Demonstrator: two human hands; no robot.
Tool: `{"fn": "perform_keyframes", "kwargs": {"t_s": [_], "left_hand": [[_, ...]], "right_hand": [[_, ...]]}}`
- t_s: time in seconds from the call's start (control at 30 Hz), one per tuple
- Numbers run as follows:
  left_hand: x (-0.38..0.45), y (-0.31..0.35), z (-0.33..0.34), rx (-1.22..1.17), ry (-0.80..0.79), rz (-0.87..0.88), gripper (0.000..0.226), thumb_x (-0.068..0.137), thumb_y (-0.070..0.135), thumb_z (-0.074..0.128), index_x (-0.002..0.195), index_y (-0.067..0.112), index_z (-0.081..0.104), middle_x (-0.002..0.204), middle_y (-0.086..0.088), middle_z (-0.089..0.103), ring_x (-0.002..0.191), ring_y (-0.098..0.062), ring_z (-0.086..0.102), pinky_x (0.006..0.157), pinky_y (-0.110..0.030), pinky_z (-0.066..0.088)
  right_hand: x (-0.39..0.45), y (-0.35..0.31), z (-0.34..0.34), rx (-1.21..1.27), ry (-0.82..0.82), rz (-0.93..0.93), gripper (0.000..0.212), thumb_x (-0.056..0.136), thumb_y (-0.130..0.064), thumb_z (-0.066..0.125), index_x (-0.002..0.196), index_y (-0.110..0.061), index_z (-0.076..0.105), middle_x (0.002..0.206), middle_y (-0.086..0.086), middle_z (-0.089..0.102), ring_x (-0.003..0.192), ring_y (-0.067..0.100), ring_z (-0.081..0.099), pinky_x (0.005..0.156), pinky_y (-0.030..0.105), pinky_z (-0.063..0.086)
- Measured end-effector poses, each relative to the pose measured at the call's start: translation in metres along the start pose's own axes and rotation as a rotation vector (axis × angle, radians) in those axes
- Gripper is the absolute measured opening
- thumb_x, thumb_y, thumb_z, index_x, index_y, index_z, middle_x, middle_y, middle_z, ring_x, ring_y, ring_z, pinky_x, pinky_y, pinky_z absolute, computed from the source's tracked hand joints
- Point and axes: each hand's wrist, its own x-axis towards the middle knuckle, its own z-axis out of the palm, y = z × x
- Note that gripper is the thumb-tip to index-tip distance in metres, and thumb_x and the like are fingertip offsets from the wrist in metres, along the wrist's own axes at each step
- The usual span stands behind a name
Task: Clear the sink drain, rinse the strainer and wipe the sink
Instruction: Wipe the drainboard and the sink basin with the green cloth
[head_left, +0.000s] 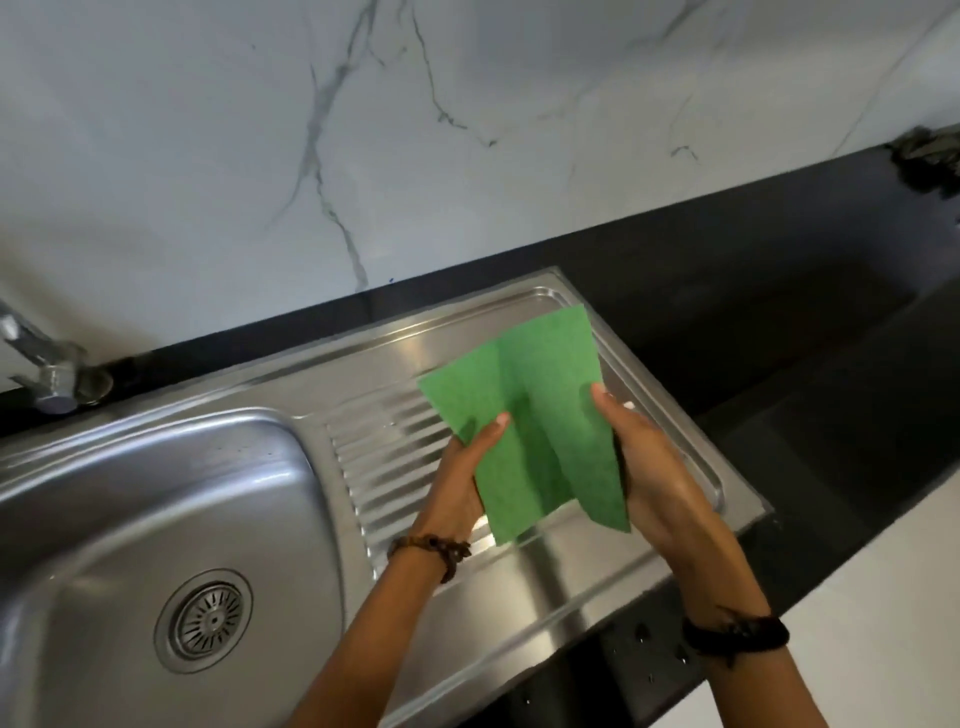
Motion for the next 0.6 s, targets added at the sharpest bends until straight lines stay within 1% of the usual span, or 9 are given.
{"fn": "perform_keyframes", "kwargs": {"t_s": [0.07, 0.13, 0.27, 0.37, 0.43, 0.5, 0.53, 0.57, 0.6], "left_hand": [[0.012, 0.008, -0.015, 0.0, 0.161, -0.053, 0.024, 0.088, 0.015, 0.054, 0.112, 0.009, 0.058, 0.105, -0.008, 0.067, 0.081, -0.019, 0.068, 0.072, -0.036, 0.058], [0.027, 0.011, -0.032, 0.11, 0.297, -0.092, 0.014, 0.09, 0.012, 0.053, 0.103, 0.013, 0.058, 0.096, -0.008, 0.065, 0.079, -0.02, 0.064, 0.069, -0.034, 0.053], [0.059, 0.018, -0.038, 0.351, 0.384, -0.033, 0.026, 0.089, 0.005, 0.054, 0.114, 0.01, 0.046, 0.108, -0.012, 0.057, 0.089, -0.024, 0.058, 0.071, -0.029, 0.048], [0.074, 0.028, -0.023, 0.493, 0.329, 0.084, 0.027, 0.09, 0.01, 0.053, 0.116, 0.014, 0.047, 0.11, -0.008, 0.055, 0.105, -0.022, 0.054, 0.084, -0.03, 0.044], [0.078, 0.032, -0.015, 0.53, 0.303, 0.168, 0.017, 0.091, 0.013, 0.053, 0.107, 0.019, 0.051, 0.115, -0.007, 0.055, 0.108, -0.021, 0.053, 0.086, -0.031, 0.042], [0.078, 0.031, -0.018, 0.644, 0.31, 0.246, 0.018, 0.091, 0.014, 0.053, 0.109, 0.017, 0.053, 0.118, -0.005, 0.054, 0.106, -0.019, 0.052, 0.089, -0.029, 0.042], [0.077, 0.027, -0.024, 0.733, 0.32, 0.264, 0.023, 0.091, 0.014, 0.053, 0.114, 0.014, 0.052, 0.119, -0.005, 0.053, 0.106, -0.017, 0.051, 0.09, -0.028, 0.042], [0.076, 0.023, -0.031, 0.839, 0.328, 0.271, 0.029, 0.091, 0.015, 0.054, 0.119, 0.014, 0.051, 0.123, -0.006, 0.052, 0.108, -0.017, 0.051, 0.092, -0.029, 0.042], [0.075, 0.017, -0.04, 0.968, 0.343, 0.268, 0.035, 0.09, 0.018, 0.056, 0.124, 0.014, 0.049, 0.13, -0.006, 0.049, 0.112, -0.019, 0.051, 0.097, -0.031, 0.042]], "right_hand": [[0.015, -0.009, -0.009, 0.11, 0.059, 0.072, 0.034, 0.095, -0.038, 0.042, 0.098, -0.014, 0.067, 0.084, 0.005, 0.076, 0.072, 0.019, 0.073, 0.059, 0.03, 0.058], [0.03, -0.014, -0.017, 0.131, 0.074, 0.118, 0.036, 0.095, -0.038, 0.041, 0.095, -0.013, 0.067, 0.078, 0.006, 0.076, 0.066, 0.02, 0.073, 0.056, 0.031, 0.058], [0.055, -0.046, -0.021, 0.046, 0.141, 0.102, 0.031, 0.095, -0.036, 0.046, 0.106, -0.012, 0.063, 0.079, 0.006, 0.074, 0.07, 0.023, 0.071, 0.061, 0.034, 0.054], [0.077, -0.084, -0.018, -0.163, 0.217, -0.039, 0.04, 0.096, -0.037, 0.044, 0.122, -0.009, 0.055, 0.101, 0.012, 0.065, 0.09, 0.029, 0.064, 0.082, 0.043, 0.052], [0.091, -0.095, -0.011, -0.433, 0.231, -0.242, 0.042, 0.098, -0.036, 0.039, 0.112, -0.001, 0.058, 0.091, 0.02, 0.06, 0.078, 0.03, 0.061, 0.074, 0.04, 0.053], [0.105, -0.093, -0.001, -0.703, 0.141, -0.436, 0.043, 0.1, -0.035, 0.034, 0.086, -0.002, 0.057, 0.073, 0.018, 0.052, 0.06, 0.028, 0.051, 0.06, 0.037, 0.048], [0.117, -0.086, 0.003, -0.807, 0.045, -0.433, 0.042, 0.1, -0.039, 0.032, 0.091, -0.007, 0.058, 0.079, 0.017, 0.058, 0.067, 0.026, 0.056, 0.065, 0.036, 0.051], [0.132, -0.075, 0.004, -0.89, -0.075, -0.363, 0.046, 0.099, -0.045, 0.03, 0.11, -0.011, 0.059, 0.102, 0.018, 0.064, 0.09, 0.026, 0.062, 0.083, 0.04, 0.053], [0.146, -0.064, 0.004, -0.941, -0.182, -0.262, 0.053, 0.097, -0.049, 0.03, 0.13, -0.014, 0.051, 0.13, 0.014, 0.056, 0.118, 0.024, 0.055, 0.102, 0.043, 0.044]]}}
